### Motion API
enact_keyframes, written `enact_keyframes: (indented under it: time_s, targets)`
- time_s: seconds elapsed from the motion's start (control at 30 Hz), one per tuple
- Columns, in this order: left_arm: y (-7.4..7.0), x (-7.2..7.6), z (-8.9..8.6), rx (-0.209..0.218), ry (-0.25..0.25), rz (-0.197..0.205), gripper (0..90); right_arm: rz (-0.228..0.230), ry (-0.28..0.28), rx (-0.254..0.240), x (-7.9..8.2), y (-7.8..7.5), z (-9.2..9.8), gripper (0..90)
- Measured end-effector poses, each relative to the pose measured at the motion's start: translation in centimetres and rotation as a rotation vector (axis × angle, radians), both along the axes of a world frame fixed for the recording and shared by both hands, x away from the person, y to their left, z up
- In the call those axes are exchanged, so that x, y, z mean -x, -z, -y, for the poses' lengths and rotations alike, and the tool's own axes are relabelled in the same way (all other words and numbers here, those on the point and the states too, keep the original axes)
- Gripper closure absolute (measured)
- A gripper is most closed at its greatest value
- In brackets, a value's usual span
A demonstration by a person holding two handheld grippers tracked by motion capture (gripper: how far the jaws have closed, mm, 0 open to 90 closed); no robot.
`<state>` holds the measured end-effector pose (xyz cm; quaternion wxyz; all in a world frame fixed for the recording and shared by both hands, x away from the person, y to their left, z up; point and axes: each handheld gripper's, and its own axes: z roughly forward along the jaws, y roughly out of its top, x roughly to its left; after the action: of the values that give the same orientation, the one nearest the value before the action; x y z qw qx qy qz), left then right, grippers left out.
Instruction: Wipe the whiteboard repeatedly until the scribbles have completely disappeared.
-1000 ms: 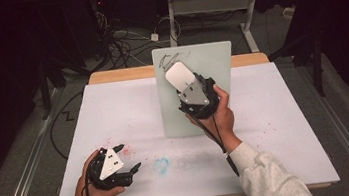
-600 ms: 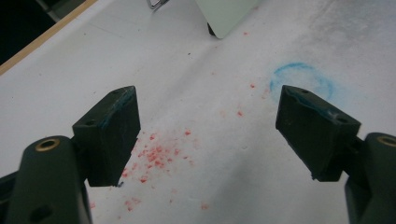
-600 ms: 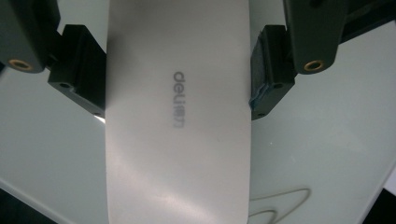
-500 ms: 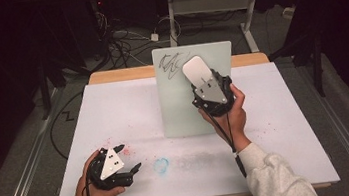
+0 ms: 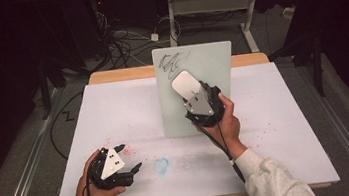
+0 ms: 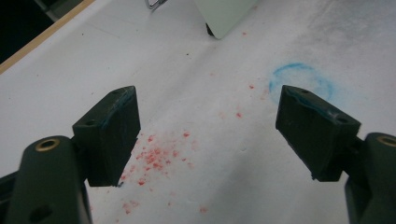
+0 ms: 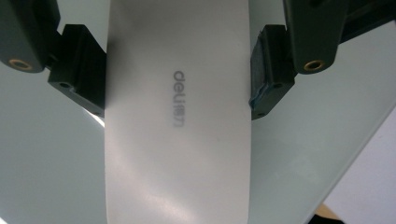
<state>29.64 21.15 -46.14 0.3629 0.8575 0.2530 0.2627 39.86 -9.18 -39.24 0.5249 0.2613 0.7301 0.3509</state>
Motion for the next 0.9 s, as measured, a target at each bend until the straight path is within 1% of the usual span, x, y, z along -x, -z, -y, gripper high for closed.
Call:
enact_keyframes:
  time_s: [0.27, 0.37, 0.43, 0.53, 0.63, 0.77, 0.9]
  targets:
    - [-0.1, 0.0, -0.2, 0.004, 0.000, 0.001, 21.1, 0.041, 0.051, -0.108, -2.1, -5.2, 1.1, 30.9]
    - [-0.1, 0.1, -0.2, 0.003, 0.001, 0.001, 21.1, 0.047, 0.064, -0.145, -2.6, -6.4, 1.2, 30.9]
    - [-0.1, 0.1, -0.2, 0.009, 0.002, 0.000, 21.1, 0.049, 0.069, -0.154, -2.8, -6.9, 1.0, 30.9]
    - [-0.1, 0.1, -0.1, 0.013, 0.005, 0.000, 21.1, 0.044, 0.058, -0.149, -2.8, -6.9, 0.2, 30.9]
    - [-0.1, 0.1, -0.1, 0.015, 0.005, 0.001, 21.1, 0.028, 0.030, -0.122, -2.5, -6.3, -1.0, 30.9]
    - [-0.2, 0.2, -0.2, 0.017, 0.005, 0.002, 21.1, 0.002, -0.009, -0.076, -1.9, -4.8, -2.6, 30.8]
    - [-0.1, 0.2, -0.1, 0.014, 0.005, 0.001, 21.1, -0.014, -0.045, -0.013, -1.3, -3.1, -3.9, 30.9]
